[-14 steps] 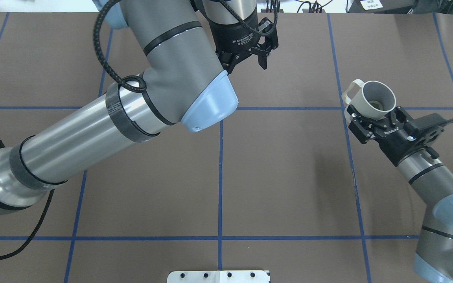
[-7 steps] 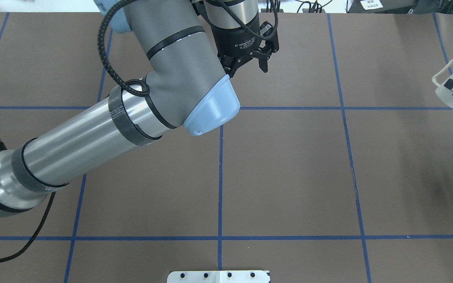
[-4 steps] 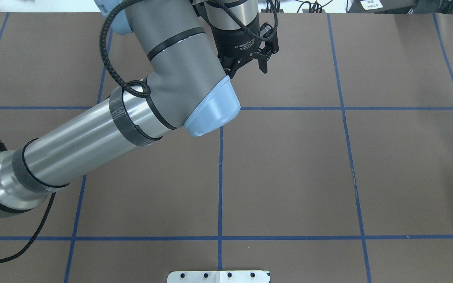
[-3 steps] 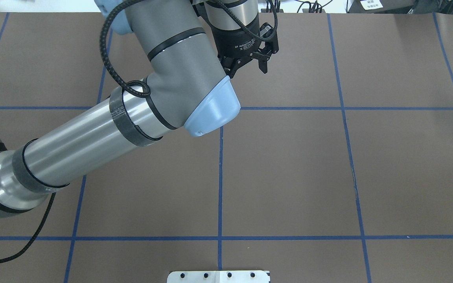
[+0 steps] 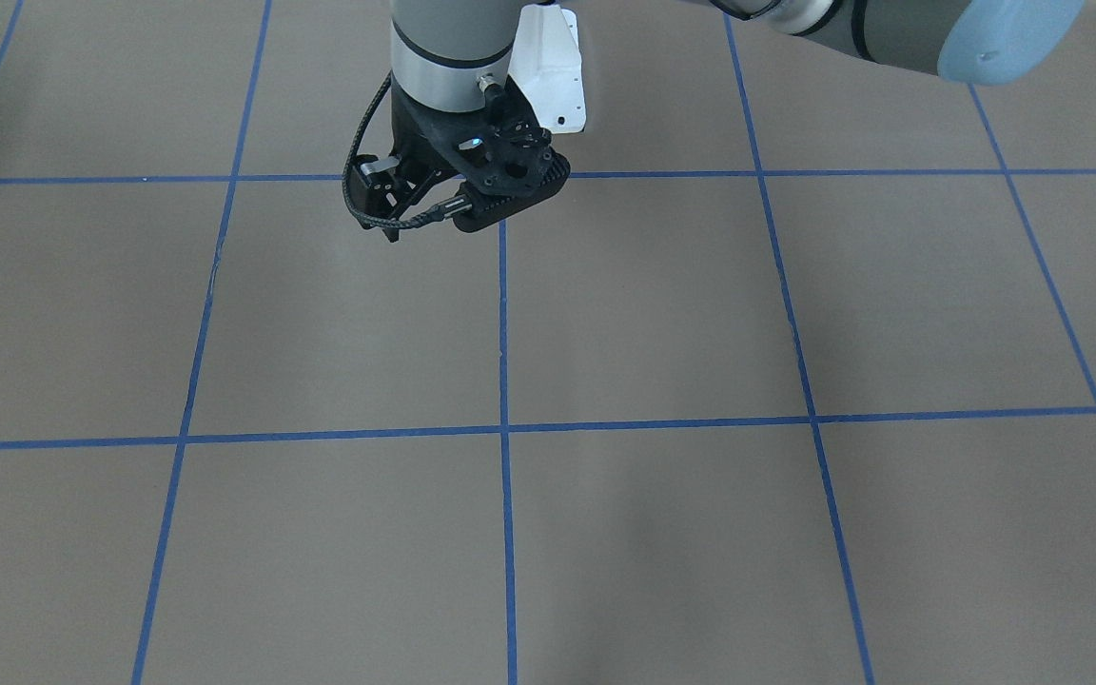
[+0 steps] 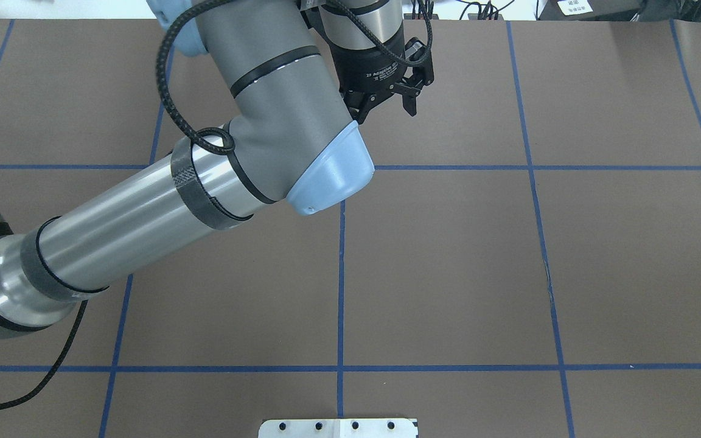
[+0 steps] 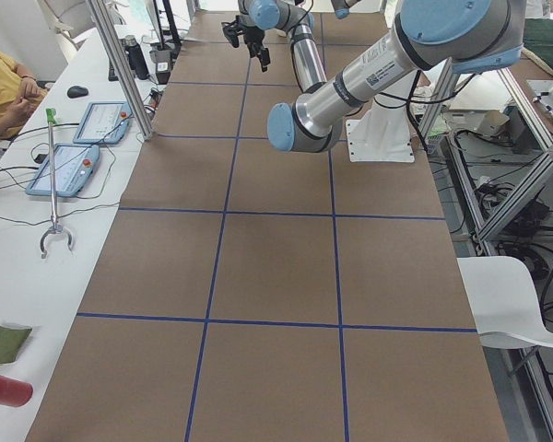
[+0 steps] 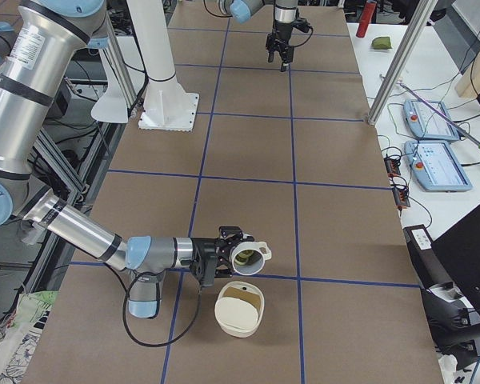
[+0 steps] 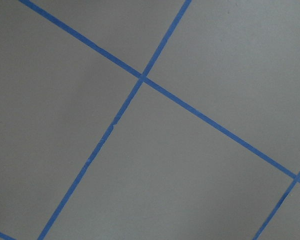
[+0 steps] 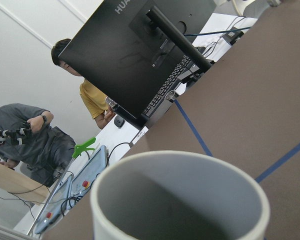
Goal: Left arm hands cup to right arm to dump lemon
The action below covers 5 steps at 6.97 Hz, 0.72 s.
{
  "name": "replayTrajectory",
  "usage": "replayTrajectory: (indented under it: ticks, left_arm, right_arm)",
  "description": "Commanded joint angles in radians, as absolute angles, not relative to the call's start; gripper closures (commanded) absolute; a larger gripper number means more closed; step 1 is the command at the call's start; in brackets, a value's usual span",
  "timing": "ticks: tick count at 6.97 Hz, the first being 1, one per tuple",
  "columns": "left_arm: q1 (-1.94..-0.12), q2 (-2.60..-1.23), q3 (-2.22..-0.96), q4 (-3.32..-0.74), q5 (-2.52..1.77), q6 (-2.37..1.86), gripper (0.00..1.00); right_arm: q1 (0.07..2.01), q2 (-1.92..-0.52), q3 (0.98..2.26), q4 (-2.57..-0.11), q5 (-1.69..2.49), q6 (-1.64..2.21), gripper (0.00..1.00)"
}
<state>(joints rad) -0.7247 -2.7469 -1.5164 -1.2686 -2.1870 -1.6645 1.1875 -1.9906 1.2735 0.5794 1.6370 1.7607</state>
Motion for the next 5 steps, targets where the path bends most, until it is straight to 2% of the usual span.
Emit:
replayTrajectory:
  ticks: [1,5]
  left_arm:
    - [-0.724,-2.747,-1.519,-1.269,-2.186,-1.667,0.00]
    - [-0.726,-2.753,-1.519,-1.267,-2.186,-1.667,0.00]
  right_arm:
    - [1.229,-1.987,1.249,0.595,1.678,2.025,0.82]
    - [1.252,-1.933,1.181,0.600,1.684,2.309,0.80]
